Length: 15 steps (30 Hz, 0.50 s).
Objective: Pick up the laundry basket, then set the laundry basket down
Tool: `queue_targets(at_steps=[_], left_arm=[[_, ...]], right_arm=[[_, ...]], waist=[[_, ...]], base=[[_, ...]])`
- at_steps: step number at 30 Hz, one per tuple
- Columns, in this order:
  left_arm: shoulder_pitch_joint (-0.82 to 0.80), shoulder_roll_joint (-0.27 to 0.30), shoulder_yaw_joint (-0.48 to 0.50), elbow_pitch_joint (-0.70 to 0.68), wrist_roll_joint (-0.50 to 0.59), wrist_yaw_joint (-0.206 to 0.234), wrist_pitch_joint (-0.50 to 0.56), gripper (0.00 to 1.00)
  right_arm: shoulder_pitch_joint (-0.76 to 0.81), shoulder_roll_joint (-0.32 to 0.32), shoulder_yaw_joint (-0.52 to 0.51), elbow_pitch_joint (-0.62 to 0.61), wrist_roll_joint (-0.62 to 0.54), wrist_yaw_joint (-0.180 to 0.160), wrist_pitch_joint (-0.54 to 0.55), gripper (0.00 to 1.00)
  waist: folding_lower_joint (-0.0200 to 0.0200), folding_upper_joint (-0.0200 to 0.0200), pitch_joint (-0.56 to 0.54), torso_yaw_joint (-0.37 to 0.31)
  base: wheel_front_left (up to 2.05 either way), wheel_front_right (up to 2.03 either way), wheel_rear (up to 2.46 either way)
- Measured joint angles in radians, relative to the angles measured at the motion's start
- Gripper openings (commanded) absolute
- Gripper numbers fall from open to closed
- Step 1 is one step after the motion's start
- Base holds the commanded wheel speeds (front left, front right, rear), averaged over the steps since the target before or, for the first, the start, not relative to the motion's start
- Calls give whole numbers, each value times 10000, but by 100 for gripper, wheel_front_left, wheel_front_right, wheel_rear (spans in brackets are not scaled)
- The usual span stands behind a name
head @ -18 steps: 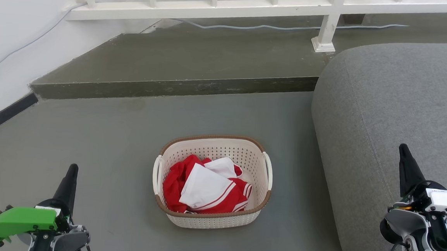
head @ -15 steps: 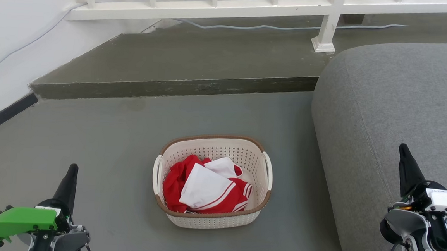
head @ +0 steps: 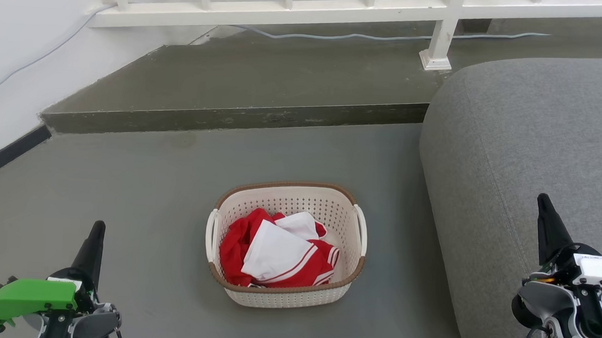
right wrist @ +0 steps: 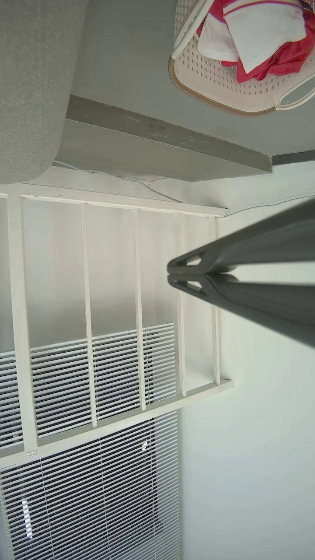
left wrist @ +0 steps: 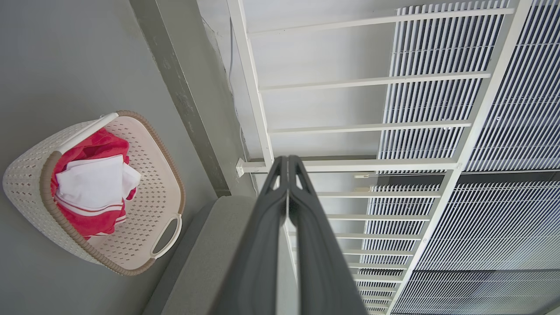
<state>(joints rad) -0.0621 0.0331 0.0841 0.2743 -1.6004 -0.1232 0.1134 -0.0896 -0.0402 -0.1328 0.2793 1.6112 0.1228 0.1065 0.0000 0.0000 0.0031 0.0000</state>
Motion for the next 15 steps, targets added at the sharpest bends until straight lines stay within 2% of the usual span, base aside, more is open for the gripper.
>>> queue_targets(at_steps=[15], left_arm=[[0, 0, 0, 0, 0, 0, 0, 0]], right_arm=[[0, 0, -2, 0, 0, 0, 0, 0]], waist=[[0, 0, 0, 0]], base=[[0, 0, 0]])
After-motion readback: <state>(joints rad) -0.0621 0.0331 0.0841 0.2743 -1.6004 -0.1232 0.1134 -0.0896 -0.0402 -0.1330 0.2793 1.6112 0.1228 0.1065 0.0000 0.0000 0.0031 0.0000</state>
